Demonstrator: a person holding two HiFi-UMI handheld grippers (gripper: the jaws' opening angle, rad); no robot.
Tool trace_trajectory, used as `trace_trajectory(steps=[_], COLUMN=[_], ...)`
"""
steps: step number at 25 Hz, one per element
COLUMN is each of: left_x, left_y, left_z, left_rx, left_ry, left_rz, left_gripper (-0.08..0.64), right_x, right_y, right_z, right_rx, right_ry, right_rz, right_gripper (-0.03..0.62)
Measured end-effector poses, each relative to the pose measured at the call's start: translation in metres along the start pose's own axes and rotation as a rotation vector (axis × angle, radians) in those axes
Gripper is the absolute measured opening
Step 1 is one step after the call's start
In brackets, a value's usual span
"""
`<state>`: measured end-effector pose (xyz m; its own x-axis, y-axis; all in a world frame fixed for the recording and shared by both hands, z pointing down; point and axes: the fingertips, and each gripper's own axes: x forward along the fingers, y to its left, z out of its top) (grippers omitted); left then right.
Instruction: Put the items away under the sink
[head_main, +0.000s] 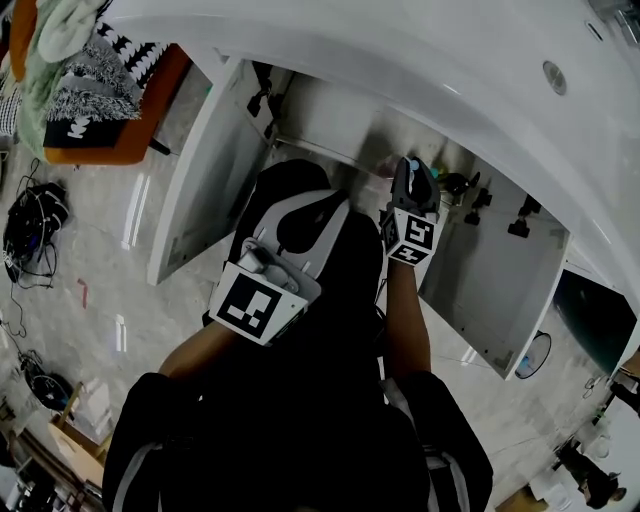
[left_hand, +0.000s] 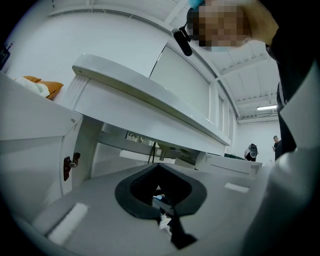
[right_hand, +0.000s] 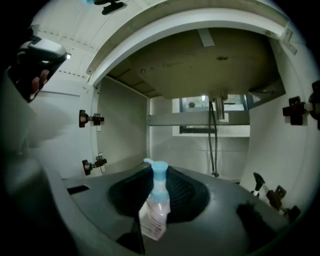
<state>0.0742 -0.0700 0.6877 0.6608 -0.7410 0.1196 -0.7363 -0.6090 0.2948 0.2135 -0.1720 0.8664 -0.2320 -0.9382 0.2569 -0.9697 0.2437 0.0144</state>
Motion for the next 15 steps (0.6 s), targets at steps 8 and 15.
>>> trace_trajectory(steps=[8, 15], left_x=[0.005, 0.011], left_y=[0.004, 0.007], left_z=[-0.001, 0.0], left_rx=[-0.008, -0.01], left_ry=[0.003, 0.009], left_rz=[0.011, 0.014], left_gripper=[0.008, 0.006], right_x=[0.014, 0.026], right_y=[-0.012, -0.015], right_z=[-0.003, -0.006], right_rx=[-0.003, -0.002], right_ry=[0.011, 0.019], right_rz=[-0.015, -0.017], right_gripper=[0.086, 0.086])
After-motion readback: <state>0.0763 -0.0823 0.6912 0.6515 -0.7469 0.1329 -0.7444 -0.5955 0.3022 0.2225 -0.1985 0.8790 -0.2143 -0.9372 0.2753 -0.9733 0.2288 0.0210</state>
